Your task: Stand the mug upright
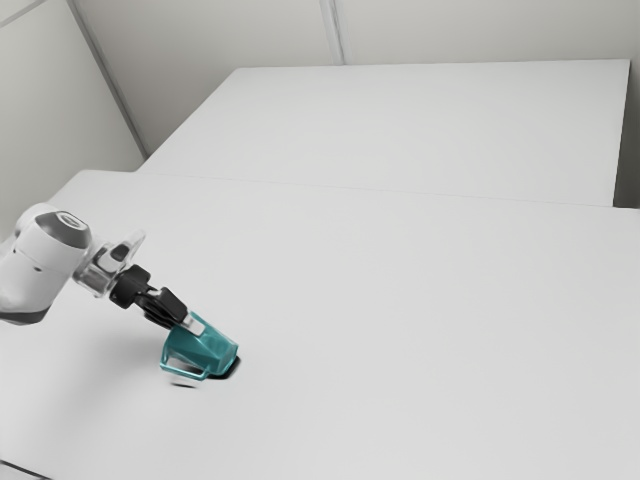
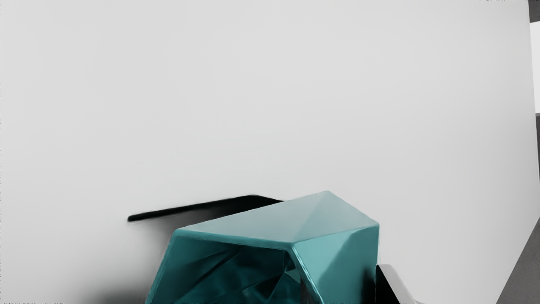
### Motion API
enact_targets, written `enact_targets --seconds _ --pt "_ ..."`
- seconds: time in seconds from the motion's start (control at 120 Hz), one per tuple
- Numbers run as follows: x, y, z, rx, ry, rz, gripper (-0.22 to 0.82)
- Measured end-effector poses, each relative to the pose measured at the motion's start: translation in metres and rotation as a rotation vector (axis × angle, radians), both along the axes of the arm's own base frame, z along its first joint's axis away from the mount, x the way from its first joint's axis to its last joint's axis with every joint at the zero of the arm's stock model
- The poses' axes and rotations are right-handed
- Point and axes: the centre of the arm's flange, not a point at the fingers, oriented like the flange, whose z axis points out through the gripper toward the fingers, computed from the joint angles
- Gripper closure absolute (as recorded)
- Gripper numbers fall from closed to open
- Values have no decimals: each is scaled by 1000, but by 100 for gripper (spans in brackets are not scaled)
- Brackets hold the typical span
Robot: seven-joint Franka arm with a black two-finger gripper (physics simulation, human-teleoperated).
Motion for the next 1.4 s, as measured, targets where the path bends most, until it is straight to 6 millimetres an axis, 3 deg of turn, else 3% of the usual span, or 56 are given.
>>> enact_targets --seconds 0.267,0.467,0.625,0.733,0.817,1.05,1.208,1.4 --pt "2 -1 7 5 1 16 74" --pt "6 -11 32 -5 -46 4 77" --pt "2 1 51 -3 -79 28 77" --pt "10 -4 72 77 -98 -58 77" --pt "29 -13 81 149 -96 -129 77" --pt "51 -61 115 409 -116 -398 78" --pt "58 -61 118 588 -119 -476 78" --pt "71 -78 118 738 -168 -545 78"
